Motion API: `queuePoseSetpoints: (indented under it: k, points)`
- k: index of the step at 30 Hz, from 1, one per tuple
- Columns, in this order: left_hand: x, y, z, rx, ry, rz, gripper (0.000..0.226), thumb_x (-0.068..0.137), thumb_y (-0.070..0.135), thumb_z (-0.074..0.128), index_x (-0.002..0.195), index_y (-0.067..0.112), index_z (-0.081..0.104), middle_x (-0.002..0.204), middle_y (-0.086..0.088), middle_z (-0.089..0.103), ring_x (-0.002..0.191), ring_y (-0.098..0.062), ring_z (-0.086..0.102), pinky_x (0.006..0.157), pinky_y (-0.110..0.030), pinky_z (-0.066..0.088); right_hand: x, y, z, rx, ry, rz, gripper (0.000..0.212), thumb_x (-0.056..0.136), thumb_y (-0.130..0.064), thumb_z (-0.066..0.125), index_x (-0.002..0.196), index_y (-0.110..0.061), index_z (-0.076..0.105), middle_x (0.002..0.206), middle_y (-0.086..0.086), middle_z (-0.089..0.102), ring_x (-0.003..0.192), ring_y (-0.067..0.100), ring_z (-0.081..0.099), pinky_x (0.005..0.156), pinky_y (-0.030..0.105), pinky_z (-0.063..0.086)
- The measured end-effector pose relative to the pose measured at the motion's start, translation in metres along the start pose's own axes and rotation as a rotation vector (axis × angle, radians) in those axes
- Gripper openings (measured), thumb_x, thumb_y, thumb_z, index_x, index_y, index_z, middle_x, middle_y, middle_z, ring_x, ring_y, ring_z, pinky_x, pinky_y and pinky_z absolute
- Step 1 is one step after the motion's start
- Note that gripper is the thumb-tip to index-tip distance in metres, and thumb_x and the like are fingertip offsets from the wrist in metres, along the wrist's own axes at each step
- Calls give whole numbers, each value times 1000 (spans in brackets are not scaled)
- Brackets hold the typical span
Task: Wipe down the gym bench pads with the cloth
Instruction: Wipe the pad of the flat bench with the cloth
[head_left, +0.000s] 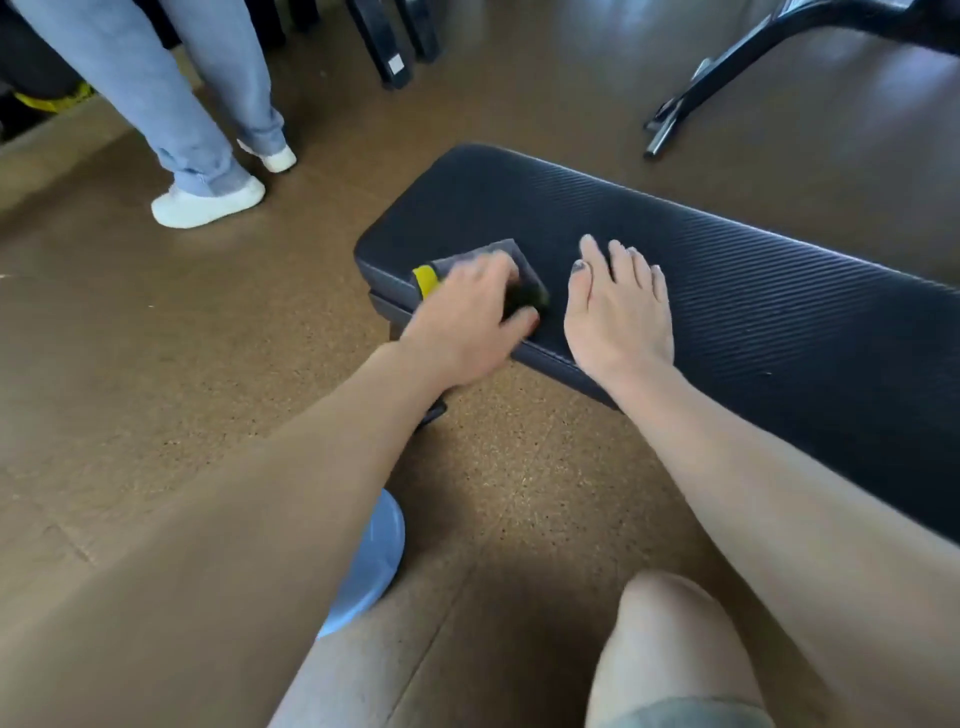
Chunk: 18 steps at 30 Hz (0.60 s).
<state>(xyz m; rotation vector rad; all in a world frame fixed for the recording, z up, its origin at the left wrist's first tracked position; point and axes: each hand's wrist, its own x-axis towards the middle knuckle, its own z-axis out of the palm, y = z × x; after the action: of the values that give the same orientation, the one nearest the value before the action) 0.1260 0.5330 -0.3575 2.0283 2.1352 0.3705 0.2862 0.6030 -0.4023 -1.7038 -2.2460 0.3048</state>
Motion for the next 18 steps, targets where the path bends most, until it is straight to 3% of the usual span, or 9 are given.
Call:
queuePoseSetpoints:
  k: [2, 6, 10, 12, 15, 18]
  points:
    - [7, 8, 12, 22, -80, -12, 43, 104, 50, 47, 132, 18, 50, 145, -5, 47, 138, -28, 39, 118, -45, 34, -1, -3, 0, 37, 32, 17, 57, 111, -40, 9, 161, -19, 30, 167, 5, 30, 156, 23, 21, 129, 43, 9]
    - [17, -4, 12, 124, 3, 145, 22, 109, 22, 44, 118, 13, 62, 126, -6, 56, 126, -30, 45, 112, -48, 38, -1, -5, 0, -63, 25, -4, 58, 111, -42, 11, 158, -20, 37, 167, 8, 30, 156, 27, 22, 128, 44, 9]
    - [21, 1, 27, 45, 69, 2, 29, 109, 31, 38, 123, 11, 54, 139, -9, 52, 131, -29, 46, 116, -44, 37, 1, -5, 4, -134, 29, -18, 56, 111, -41, 16, 157, -19, 39, 166, 11, 32, 155, 31, 25, 127, 47, 12]
    - [21, 4, 37, 55, 57, -28, 40, 108, 33, 33, 135, 9, 50, 149, -12, 48, 139, -30, 43, 121, -44, 33, 1, -4, 5, -152, 23, -18, 55, 112, -41, 16, 158, -19, 38, 166, 11, 32, 155, 31, 25, 127, 48, 13]
    - [22, 0, 34, 48, -19, 0, 54, 111, 33, 31, 160, 10, 28, 166, -10, 29, 154, -26, 26, 129, -40, 18, 2, -3, 7, -154, 41, -18, 55, 111, -41, 18, 157, -19, 40, 165, 12, 34, 154, 32, 27, 127, 49, 16]
    - [28, -10, 28, 87, -69, 97, 57, 112, 36, 26, 163, 13, 21, 170, -5, 22, 157, -21, 19, 129, -33, 9, 2, -3, 8, -150, 52, -18, 55, 111, -40, 19, 156, -18, 41, 164, 13, 36, 153, 33, 30, 127, 49, 19]
